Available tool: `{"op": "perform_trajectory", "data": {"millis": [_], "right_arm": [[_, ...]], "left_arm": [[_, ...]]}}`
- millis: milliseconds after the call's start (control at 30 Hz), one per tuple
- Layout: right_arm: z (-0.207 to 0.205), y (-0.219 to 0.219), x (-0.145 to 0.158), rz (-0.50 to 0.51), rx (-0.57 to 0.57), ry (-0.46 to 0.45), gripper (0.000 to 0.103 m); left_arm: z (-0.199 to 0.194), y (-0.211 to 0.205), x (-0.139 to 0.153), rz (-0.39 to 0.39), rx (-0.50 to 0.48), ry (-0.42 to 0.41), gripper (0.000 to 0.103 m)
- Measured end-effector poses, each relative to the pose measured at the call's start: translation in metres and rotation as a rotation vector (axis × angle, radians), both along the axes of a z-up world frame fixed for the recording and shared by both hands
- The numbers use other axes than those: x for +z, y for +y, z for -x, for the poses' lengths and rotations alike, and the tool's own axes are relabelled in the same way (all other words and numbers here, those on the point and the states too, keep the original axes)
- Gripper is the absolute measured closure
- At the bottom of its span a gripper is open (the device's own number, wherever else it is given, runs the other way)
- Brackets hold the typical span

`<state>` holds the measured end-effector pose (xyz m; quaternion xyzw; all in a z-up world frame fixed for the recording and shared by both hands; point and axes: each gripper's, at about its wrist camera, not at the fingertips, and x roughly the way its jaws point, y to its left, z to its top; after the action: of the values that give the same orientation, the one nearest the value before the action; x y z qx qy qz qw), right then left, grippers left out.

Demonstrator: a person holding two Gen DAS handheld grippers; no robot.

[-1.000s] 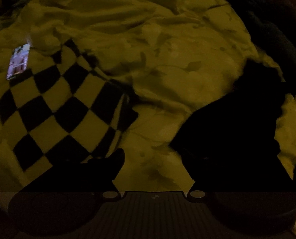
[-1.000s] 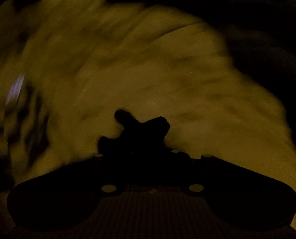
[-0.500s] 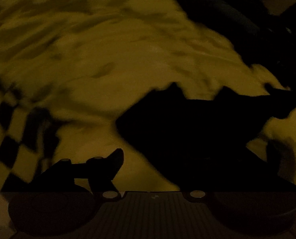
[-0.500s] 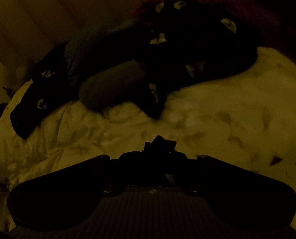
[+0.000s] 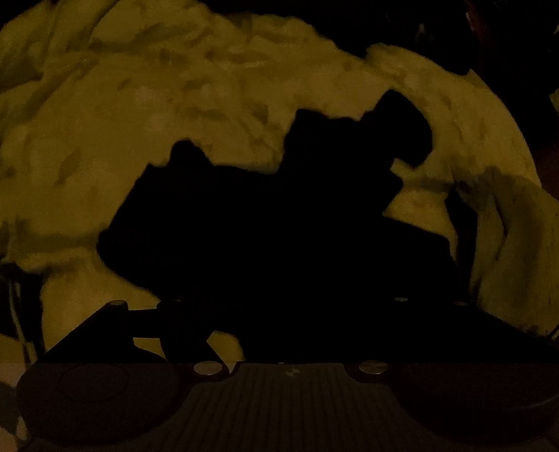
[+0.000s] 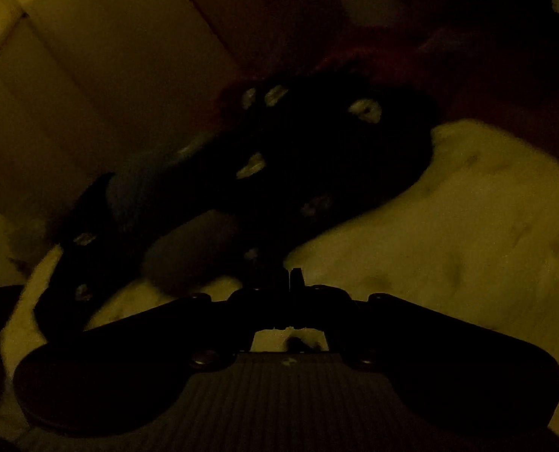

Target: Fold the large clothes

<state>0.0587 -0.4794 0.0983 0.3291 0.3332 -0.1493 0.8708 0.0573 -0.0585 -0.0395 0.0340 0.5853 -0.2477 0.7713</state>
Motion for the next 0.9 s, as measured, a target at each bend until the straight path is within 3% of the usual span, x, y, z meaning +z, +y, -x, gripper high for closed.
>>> {"op": "perform_trajectory", "data": {"millis": [67, 100, 133, 200, 333, 500, 567, 600, 633, 767, 900], "right_arm": [[-0.008, -0.006, -0.005, 0.022, -0.007, 0.088, 0.095], [-0.008, -0.002, -0.009, 0.015, 0.017, 0.098, 0.087], [-0.007, 0.005, -0.013, -0.009, 0.056, 0.106, 0.061], [-0.003, 0.032, -0.031, -0.076, 0.175, 0.135, 0.037], [-0.002, 0.089, -0.083, -0.166, 0.313, 0.274, 0.041], [-0.014, 0.106, -0.145, -0.27, 0.17, 0.361, 0.041], [-0.022, 0.107, -0.164, -0.33, 0.129, 0.382, 0.058], [-0.023, 0.108, -0.167, -0.323, 0.113, 0.387, 0.088], [-0.023, 0.109, -0.166, -0.317, 0.104, 0.376, 0.101], [-0.005, 0.106, -0.134, -0.293, 0.103, 0.268, 0.101], [0.027, 0.1, -0.085, -0.336, 0.155, 0.161, 0.101]], "left_arm": [[0.004, 0.006, -0.004, -0.015, 0.012, 0.018, 0.0], [0.005, 0.011, -0.005, -0.02, 0.023, 0.024, 0.0], [0.007, 0.017, -0.006, -0.024, 0.04, 0.029, 0.0], [0.007, 0.032, -0.008, -0.029, 0.083, 0.046, 0.0], [0.004, 0.058, -0.01, -0.049, 0.158, 0.07, 0.0], [0.01, 0.083, -0.009, -0.095, 0.186, 0.069, 0.0], [0.014, 0.092, -0.01, -0.108, 0.196, 0.078, 0.0], [0.016, 0.095, -0.011, -0.112, 0.201, 0.085, 0.0], [0.018, 0.097, -0.013, -0.112, 0.207, 0.09, 0.0], [0.02, 0.1, -0.016, -0.1, 0.235, 0.105, 0.0], [0.019, 0.091, -0.015, -0.082, 0.231, 0.095, 0.0]]}}
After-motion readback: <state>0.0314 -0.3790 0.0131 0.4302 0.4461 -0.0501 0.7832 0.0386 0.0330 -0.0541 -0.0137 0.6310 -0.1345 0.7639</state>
